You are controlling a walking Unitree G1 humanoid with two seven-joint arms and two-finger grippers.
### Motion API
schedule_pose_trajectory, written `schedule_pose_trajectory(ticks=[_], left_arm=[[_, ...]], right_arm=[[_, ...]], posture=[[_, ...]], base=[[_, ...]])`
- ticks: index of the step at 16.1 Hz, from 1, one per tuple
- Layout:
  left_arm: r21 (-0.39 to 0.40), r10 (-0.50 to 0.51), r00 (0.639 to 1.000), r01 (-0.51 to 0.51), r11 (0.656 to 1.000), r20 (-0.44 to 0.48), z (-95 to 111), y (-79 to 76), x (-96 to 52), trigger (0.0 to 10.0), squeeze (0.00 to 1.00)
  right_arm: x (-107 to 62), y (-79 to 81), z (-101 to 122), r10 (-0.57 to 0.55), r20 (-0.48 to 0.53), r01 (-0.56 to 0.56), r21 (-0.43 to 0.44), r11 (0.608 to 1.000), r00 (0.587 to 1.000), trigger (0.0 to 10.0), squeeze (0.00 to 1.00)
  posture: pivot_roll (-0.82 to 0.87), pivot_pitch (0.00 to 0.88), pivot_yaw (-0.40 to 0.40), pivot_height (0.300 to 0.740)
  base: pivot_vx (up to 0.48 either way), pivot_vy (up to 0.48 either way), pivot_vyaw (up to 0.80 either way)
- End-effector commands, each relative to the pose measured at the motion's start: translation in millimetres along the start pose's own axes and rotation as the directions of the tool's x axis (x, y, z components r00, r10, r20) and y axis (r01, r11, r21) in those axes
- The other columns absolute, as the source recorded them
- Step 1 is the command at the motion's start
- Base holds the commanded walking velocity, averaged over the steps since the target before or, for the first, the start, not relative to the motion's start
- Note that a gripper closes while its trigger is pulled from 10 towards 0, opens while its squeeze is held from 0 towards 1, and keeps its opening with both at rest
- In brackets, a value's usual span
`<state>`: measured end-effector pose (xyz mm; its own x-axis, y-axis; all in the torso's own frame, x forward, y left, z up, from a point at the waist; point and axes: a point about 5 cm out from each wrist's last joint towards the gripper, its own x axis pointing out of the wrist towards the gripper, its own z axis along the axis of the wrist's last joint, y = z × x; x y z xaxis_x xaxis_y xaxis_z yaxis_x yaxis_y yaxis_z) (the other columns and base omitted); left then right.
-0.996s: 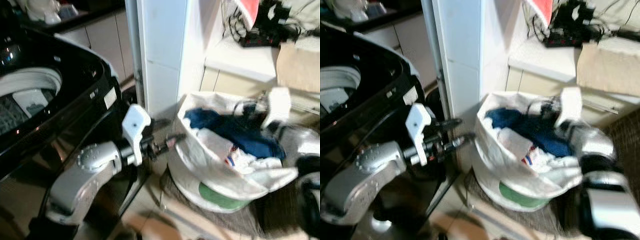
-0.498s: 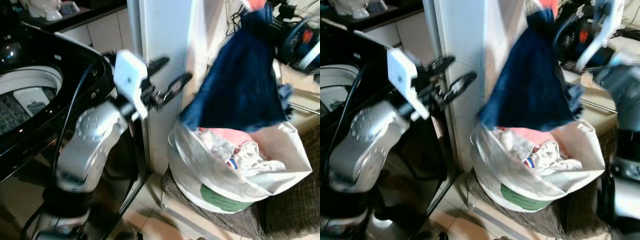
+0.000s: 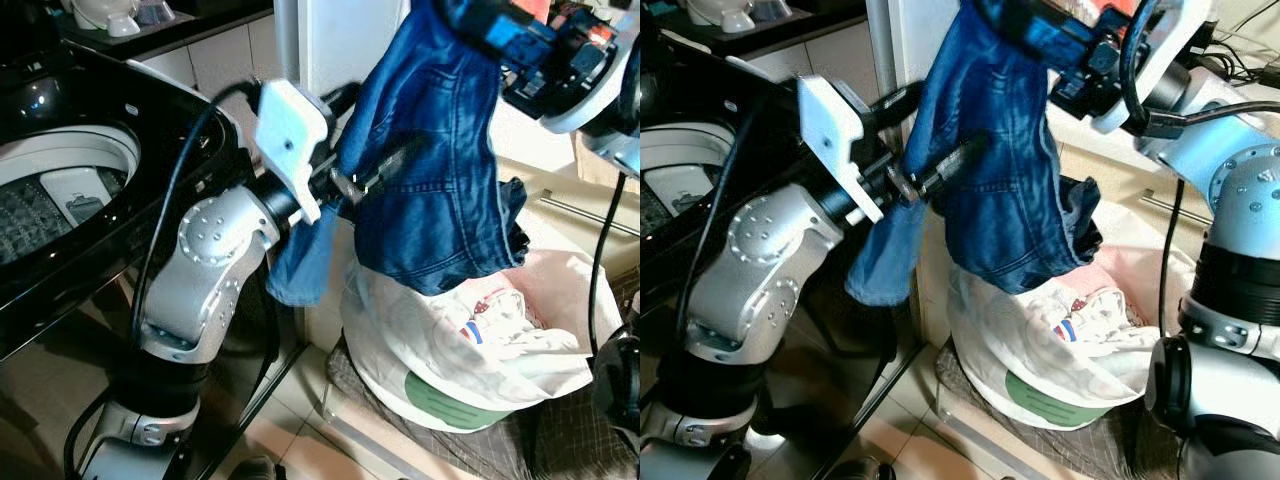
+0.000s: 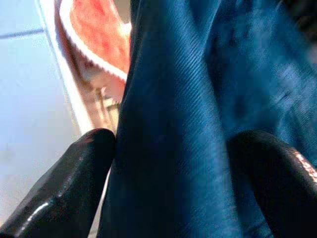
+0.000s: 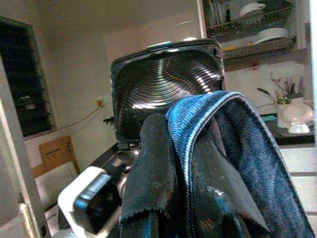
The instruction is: Clothes washing
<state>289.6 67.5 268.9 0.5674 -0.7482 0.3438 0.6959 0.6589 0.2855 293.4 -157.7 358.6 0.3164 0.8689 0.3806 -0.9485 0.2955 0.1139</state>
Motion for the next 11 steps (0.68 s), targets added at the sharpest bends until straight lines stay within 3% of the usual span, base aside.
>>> schedule_pose_trajectory(ticks=[1,2,11], left_arm=[[0.010,0.016,1.000,-0.016,1.000,-0.020,-5.3,0.6,-1.8,9.0,0.42],[-0.008,0.019,1.000,-0.020,1.000,-0.024,-7.6,1.2,-3.4,0.0,0.00],[-0.008,0.032,0.999,-0.032,0.999,-0.009,-7.0,6.7,-6.9,0.0,0.00]], right_arm=[[0.3,8.6,6.7,0.031,0.022,-0.031,-0.005,1.000,0.999,0.0,0.00],[0.3,11.2,6.4,0.033,0.022,-0.033,0.004,0.999,0.999,0.0,0.00],[-2.7,11.0,-1.6,-0.001,0.021,0.000,0.036,0.999,1.000,0.0,0.00]], posture=[[-0.01,0.000,-0.004,0.740],[-0.02,0.000,-0.002,0.740],[-0.01,0.000,-0.002,0.740]], base=[[0.000,0.000,0.00],[0.000,0.000,0.00],[0.000,0.000,0.00]])
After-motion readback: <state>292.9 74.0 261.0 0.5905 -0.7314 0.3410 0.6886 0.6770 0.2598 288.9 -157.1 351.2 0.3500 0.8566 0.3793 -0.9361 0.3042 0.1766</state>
